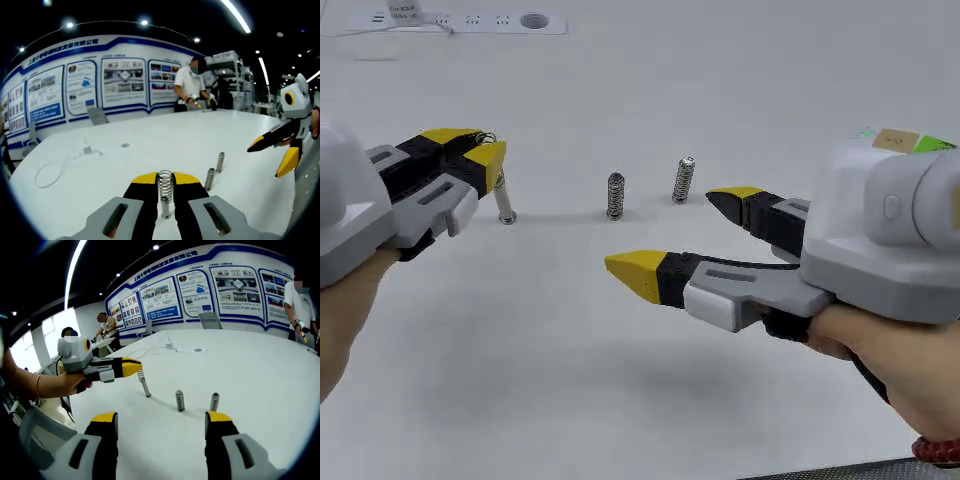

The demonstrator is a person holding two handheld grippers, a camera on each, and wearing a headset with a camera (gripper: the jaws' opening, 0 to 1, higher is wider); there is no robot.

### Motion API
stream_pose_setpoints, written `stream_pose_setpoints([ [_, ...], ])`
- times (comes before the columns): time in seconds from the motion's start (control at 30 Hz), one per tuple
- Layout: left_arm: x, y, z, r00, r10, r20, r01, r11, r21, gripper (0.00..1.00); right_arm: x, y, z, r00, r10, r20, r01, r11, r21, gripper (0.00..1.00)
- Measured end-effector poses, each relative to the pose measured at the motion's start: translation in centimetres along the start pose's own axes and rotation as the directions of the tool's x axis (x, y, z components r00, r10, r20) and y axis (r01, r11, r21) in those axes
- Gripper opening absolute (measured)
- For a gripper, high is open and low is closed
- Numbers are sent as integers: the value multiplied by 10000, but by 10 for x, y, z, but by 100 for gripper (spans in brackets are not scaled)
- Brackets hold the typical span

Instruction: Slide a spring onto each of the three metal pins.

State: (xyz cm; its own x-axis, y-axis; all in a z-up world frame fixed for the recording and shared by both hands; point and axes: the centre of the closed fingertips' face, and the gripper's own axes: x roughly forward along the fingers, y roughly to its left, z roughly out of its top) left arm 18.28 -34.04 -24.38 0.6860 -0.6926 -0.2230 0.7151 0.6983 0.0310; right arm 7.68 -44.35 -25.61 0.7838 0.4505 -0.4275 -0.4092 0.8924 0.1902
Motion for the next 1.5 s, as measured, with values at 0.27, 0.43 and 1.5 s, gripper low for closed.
stream_pose_setpoints([
  [0.27, 0, 1, 0, 10000, 3, 33, -3, 9999, 113, 10, 0, -1, 0, 10000, -12, 7, 12, 10000, 26, 72],
  [0.43, -1, 1, -5, 10000, 4, -65, -3, 9999, 100, 10, 0, -1, 0, 10000, 22, 1, -22, 10000, 76, 72],
  [1.5, 8, 1, -53, 9937, 83, -1116, -99, 9999, -140, 11, -5, -10, -8, 9992, -223, -322, 220, 9997, -91, 74],
])
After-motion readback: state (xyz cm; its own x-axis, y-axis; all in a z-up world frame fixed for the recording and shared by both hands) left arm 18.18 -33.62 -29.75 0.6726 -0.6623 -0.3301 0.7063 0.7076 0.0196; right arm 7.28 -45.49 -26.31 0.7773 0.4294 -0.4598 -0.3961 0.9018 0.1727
